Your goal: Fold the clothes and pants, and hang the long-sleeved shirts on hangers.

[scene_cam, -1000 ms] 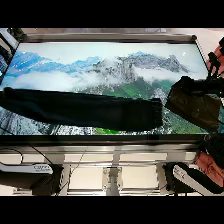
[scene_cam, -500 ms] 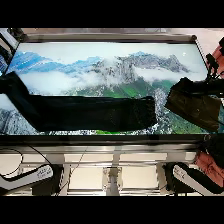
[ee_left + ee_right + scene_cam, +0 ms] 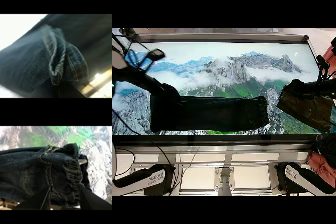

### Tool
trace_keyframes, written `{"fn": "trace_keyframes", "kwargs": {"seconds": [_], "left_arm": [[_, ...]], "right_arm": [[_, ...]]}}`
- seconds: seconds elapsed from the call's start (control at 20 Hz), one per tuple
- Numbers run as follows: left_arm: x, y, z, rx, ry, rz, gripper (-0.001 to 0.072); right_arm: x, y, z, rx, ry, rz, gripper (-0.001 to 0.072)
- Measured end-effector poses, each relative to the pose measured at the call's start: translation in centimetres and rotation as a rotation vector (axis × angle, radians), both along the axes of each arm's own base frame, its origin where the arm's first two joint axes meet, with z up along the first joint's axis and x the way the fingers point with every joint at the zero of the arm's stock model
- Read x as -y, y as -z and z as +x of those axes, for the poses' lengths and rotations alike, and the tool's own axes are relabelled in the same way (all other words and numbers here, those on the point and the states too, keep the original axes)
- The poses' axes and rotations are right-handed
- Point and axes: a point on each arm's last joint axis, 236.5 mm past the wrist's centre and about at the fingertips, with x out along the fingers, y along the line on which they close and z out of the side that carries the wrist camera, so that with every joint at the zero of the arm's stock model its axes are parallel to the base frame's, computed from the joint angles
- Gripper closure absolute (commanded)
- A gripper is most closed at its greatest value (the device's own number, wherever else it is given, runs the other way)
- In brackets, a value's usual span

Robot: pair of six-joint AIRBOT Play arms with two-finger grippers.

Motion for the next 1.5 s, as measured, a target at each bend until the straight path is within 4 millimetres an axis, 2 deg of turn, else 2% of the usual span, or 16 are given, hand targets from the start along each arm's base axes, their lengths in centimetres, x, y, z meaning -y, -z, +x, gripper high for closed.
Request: {"fn": "trace_keyframes", "kwargs": {"seconds": [0.1, 0.25, 0.4, 0.55, 0.65, 0.75, 0.95, 1.0, 1.1, 1.2, 1.3, 1.4, 1.5], "left_arm": [[2.5, 2.1, -1.7, -0.072, 0.039, -0.003, 0.0662], [4.8, 5.9, -5.4, -0.214, 0.069, 0.009, 0.0662], [5.6, 8.9, -8.8, -0.336, 0.084, 0.034, 0.0662], [5.8, 9.8, -9.6, -0.349, 0.076, 0.035, 0.0662], [6.5, 9.3, -8.5, -0.277, 0.028, -0.005, 0.0663], [7.6, 7.6, -5.9, -0.145, -0.059, -0.099, 0.0663], [9.9, 0.5, -0.5, 0.166, -0.208, -0.37, 0.0662], [10.0, -1.1, 0.0, 0.217, -0.231, -0.417, 0.0662], [10.1, -2.1, -0.2, 0.244, -0.251, -0.456, 0.0662], [10.1, -0.4, -1.6, 0.188, -0.264, -0.459, 0.0662], [9.9, 3.2, -4.0, 0.07, -0.288, -0.433, 0.0662], [9.7, 7.2, -7.4, -0.067, -0.294, -0.393, 0.0662], [10.3, 10.0, -11.1, -0.205, -0.269, -0.372, 0.065]], "right_arm": [[0.0, 0.0, -0.1, -0.003, -0.003, -0.001, 0.0325], [-0.1, 0.1, -0.3, -0.009, -0.009, -0.002, 0.0325], [-0.3, 0.2, -0.8, -0.024, -0.031, 0.001, 0.0325], [-0.6, 0.3, -1.2, -0.038, -0.049, 0.004, 0.0325], [-0.7, 0.4, -1.4, -0.046, -0.057, 0.007, 0.0325], [-0.9, 0.4, -1.5, -0.049, -0.066, 0.007, 0.0325], [-2.2, 0.4, -1.7, -0.05, -0.11, 0.004, 0.0325], [-2.7, 0.4, -1.8, -0.048, -0.127, 0.002, 0.0325], [-3.5, 0.4, -1.8, -0.043, -0.156, -0.002, 0.0325], [-4.2, 0.4, -1.7, -0.032, -0.175, -0.007, 0.0325], [-4.6, 0.4, -1.6, -0.025, -0.186, -0.012, 0.0325], [-4.7, 0.4, -1.6, -0.023, -0.192, -0.016, 0.0325], [-4.8, 0.4, -1.5, -0.018, -0.195, -0.019, 0.0325]]}}
